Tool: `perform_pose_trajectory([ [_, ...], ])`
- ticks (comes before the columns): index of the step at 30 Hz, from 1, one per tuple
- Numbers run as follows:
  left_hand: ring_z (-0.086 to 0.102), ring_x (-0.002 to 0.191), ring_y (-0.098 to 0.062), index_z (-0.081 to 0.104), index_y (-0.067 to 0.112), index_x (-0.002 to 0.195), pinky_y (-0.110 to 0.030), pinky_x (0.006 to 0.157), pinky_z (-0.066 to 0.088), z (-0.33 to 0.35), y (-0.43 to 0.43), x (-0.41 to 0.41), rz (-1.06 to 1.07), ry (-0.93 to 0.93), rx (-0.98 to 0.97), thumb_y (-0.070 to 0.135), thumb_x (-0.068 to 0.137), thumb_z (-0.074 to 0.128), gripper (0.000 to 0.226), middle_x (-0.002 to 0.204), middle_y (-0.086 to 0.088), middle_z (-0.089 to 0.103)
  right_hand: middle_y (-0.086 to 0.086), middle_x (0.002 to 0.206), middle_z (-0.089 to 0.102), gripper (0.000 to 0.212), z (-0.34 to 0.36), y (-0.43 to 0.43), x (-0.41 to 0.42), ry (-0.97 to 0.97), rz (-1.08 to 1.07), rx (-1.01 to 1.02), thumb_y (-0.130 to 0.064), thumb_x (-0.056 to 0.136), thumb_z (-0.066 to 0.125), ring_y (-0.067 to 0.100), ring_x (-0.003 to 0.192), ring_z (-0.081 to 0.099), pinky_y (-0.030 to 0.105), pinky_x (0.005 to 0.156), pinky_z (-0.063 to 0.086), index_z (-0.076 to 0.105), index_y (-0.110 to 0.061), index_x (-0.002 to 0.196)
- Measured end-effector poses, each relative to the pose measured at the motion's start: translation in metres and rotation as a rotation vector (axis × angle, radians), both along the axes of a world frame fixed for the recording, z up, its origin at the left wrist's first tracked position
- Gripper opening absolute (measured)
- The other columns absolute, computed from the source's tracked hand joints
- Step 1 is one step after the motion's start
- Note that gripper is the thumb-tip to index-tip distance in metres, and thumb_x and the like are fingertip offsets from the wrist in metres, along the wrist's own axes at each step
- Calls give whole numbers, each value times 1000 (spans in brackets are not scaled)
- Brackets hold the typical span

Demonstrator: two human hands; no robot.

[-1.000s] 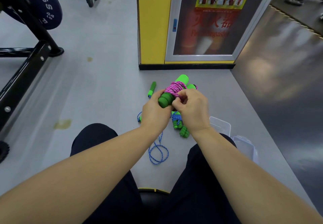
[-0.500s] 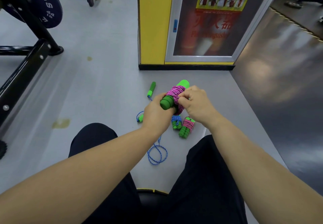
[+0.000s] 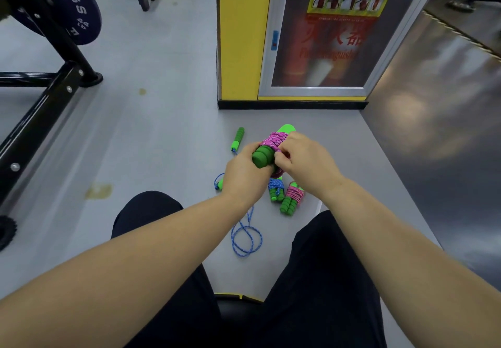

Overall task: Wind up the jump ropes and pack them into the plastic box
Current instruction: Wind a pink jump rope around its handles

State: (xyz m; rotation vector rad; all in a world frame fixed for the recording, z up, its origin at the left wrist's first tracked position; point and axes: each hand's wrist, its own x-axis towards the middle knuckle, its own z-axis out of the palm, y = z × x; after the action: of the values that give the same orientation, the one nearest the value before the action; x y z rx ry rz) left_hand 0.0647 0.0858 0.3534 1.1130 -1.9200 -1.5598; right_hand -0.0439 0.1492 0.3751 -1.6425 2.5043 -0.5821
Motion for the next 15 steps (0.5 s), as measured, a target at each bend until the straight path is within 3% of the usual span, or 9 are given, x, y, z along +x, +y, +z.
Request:
perform_pose_trajectory([
  [4, 57, 68, -26, 59, 25, 116, -48, 75, 56, 2, 1, -1, -17, -17, -3, 9, 80, 61, 40, 85, -1, 62, 2, 66, 38, 31, -2, -1, -3, -237, -56, -33, -14, 89, 49, 19, 67, 37, 35, 61, 29, 50, 2, 63],
  [8, 59, 71, -29, 59, 24, 115, -47, 73, 56, 8, -5, -2, -22, -30, -35, 7, 80, 60, 39, 85, -4, 62, 10, 64, 41, 32, -1, 2, 5, -573, -174, -181, -14, 91, 50, 16, 61, 31, 29, 53, 24, 58, 15, 81],
  [11, 59, 69, -28, 59, 25, 114, -47, 71, 56, 10, -8, -2, -24, -38, -61, 8, 80, 59, 38, 85, -6, 64, 0, 58, 47, 28, -7, -1, 10, -470, -211, -175, -16, 93, 49, 13, 55, 37, 27, 53, 29, 63, 5, 80],
  [15, 56, 64, -24, 61, 27, 110, -46, 68, 57, 7, -10, -2, 3, -26, -54, 11, 79, 58, 35, 86, -6, 67, 9, 75, 65, 23, -15, -4, 21, -327, -242, -261, -16, 92, 50, 22, 71, 54, 28, 61, 33, 65, -4, 80],
])
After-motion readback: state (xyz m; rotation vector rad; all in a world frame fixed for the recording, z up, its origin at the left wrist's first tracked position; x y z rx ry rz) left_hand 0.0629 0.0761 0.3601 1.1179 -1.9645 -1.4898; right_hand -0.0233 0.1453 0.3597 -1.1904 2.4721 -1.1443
